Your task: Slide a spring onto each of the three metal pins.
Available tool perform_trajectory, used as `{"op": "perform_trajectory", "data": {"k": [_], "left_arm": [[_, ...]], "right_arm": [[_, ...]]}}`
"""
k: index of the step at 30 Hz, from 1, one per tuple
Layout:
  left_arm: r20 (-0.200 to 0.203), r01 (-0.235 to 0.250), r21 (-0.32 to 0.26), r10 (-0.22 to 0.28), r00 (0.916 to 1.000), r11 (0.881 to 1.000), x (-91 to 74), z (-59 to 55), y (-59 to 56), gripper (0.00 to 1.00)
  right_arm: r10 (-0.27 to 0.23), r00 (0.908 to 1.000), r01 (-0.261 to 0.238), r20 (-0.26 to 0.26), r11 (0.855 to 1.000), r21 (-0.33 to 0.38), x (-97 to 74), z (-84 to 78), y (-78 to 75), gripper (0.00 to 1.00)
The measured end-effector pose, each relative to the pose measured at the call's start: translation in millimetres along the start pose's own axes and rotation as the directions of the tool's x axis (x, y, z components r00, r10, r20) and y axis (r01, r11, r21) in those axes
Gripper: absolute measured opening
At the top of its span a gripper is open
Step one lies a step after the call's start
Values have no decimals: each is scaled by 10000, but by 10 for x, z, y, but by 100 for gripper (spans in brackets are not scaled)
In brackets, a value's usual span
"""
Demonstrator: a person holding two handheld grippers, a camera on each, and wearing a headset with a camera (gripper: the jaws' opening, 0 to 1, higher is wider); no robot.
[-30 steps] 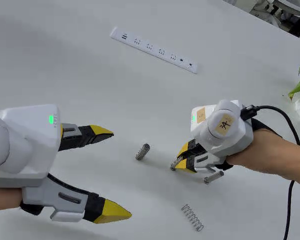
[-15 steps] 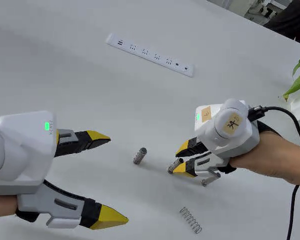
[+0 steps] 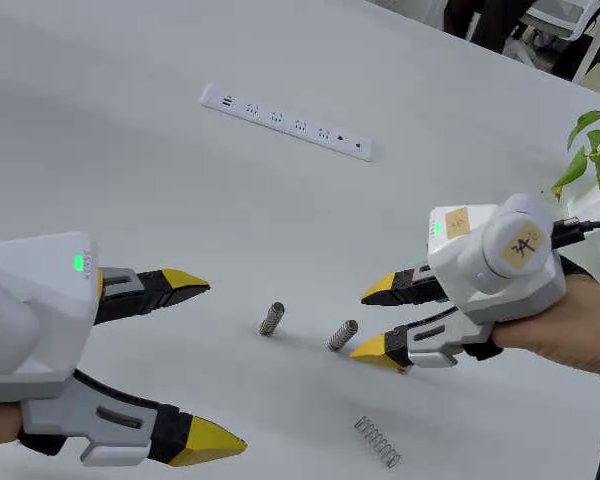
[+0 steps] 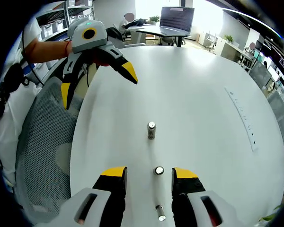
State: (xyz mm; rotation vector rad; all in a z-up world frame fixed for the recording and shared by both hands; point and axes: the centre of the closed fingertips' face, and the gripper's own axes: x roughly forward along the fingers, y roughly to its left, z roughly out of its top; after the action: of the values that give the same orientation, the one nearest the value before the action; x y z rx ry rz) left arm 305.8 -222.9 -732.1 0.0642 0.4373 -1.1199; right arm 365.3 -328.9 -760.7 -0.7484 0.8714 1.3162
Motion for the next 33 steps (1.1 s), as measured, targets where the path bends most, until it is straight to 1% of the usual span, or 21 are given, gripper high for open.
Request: {"op": "perform_trajectory", "data": {"k": [3,4,6,11,12,14,16,18,21,23,26,30,33], "left_arm": [[-50,2,44,-2,10000,10000,-7,6,-10,84],[-69,6,61,-6,10000,10000,-9,7,-16,84],[-153,12,121,-10,9999,9999,-13,1,-23,84],[-328,33,263,-24,9995,9996,-29,1,-47,84],[-342,47,293,-37,9994,9996,-30,11,-55,84],[-378,74,337,-61,9993,9994,-28,24,-68,84],[-466,117,422,-98,9989,9990,-22,32,-83,84],[-544,175,482,-149,9984,9987,-11,42,-101,83],[-624,253,567,-218,9978,9981,12,62,-128,83],[-708,310,623,-265,9971,9976,28,69,-145,83],[-807,359,697,-302,9963,9969,49,87,-163,82],[-1023,470,880,-379,9940,9950,69,104,-197,83],[-1129,526,949,-417,9927,9941,85,123,-214,82]], "right_arm": [[-164,9995,158,287,9997,206,-76,-8,20,38],[-240,9984,223,513,9992,339,-107,0,27,40],[-326,9971,294,686,9985,469,-153,-11,44,42],[-704,9904,604,1190,9945,858,-295,-77,75,50],[-789,9865,640,1433,9923,1057,-336,-81,90,51],[-850,9810,622,1746,9893,1322,-394,-90,128,54],[-1064,9768,788,1861,9856,1498,-457,-154,143,55],[-1236,9703,884,2080,9814,1705,-511,-202,168,58],[-1334,9620,881,2382,9775,1915,-572,-273,231,62],[-1425,9546,898,2615,9750,2034,-607,-325,263,65],[-1493,9492,898,2769,9722,2164,-637,-405,317,72],[-1704,9335,941,3155,9654,2431,-699,-500,353,77],[-1779,9271,918,3299,9611,2604,-728,-601,390,82]]}}
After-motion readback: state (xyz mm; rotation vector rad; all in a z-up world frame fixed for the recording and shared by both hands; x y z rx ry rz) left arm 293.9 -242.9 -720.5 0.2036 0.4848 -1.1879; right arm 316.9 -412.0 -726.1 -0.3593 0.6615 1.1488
